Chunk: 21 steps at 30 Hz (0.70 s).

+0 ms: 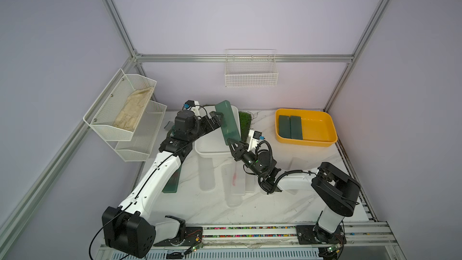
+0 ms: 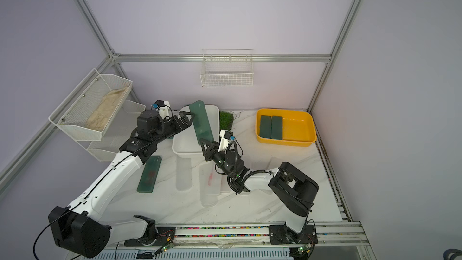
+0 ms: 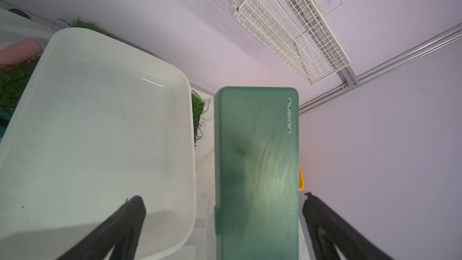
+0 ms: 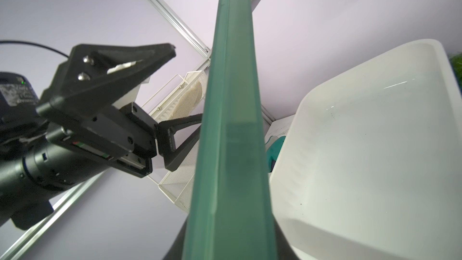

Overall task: Place the pencil cases by color into the storage box
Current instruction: Pick up the pencil case from the center of the board, then place the pencil case at the storage box.

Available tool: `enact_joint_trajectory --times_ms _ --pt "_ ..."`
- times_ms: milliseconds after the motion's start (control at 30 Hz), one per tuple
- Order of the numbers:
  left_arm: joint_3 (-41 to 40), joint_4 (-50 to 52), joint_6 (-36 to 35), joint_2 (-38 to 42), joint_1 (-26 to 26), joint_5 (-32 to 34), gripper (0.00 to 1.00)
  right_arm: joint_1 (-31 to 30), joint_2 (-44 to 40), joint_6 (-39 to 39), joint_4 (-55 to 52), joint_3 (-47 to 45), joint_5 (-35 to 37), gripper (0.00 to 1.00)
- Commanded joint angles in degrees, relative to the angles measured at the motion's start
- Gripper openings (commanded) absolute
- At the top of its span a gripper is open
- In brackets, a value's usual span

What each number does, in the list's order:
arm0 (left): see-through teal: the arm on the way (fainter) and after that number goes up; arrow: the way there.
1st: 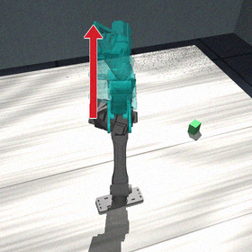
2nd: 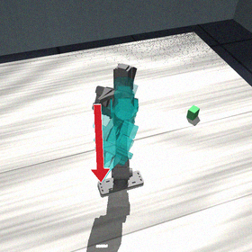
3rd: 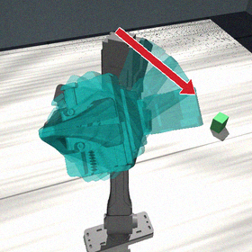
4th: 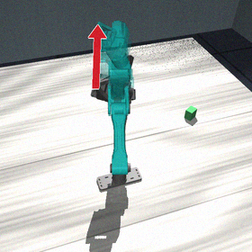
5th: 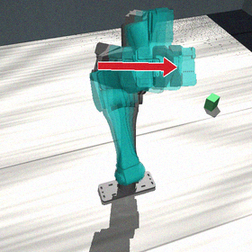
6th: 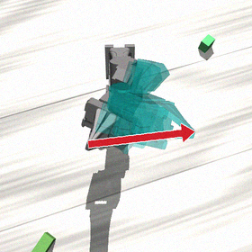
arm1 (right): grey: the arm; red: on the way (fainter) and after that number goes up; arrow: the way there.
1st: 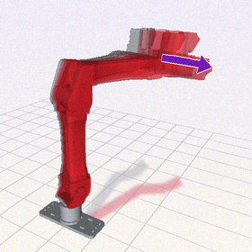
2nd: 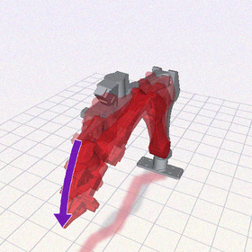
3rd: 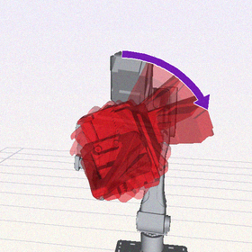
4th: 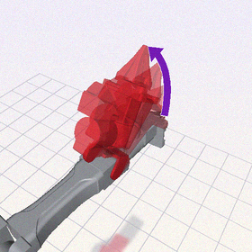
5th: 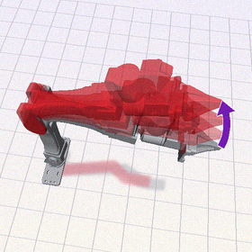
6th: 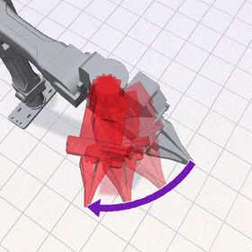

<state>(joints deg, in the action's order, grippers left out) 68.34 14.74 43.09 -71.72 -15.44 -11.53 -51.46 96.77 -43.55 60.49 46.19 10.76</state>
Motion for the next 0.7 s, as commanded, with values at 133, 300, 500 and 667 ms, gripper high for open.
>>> enact_joint_trajectory --times_ms 133,300,500,667 --pt "-3.11 1.21 -7.54 4.47 0.24 2.90 1.00 1.77 -15.41 -6.99 -25.05 -2.21 4.53 0.22" --pt "-4.28 1.85 -12.29 4.61 -0.73 3.54 1.00 9.38 -26.15 -13.29 -43.78 -2.53 1.14 0.22" --pt "-5.91 2.65 -20.04 4.21 -7.81 9.37 1.00 26.48 -35.02 -14.55 -61.62 -0.03 -8.45 0.22" --pt "-9.37 0.82 -23.45 4.00 -16.26 13.17 1.00 44.35 -33.58 -14.57 -65.24 1.17 -23.02 0.22"
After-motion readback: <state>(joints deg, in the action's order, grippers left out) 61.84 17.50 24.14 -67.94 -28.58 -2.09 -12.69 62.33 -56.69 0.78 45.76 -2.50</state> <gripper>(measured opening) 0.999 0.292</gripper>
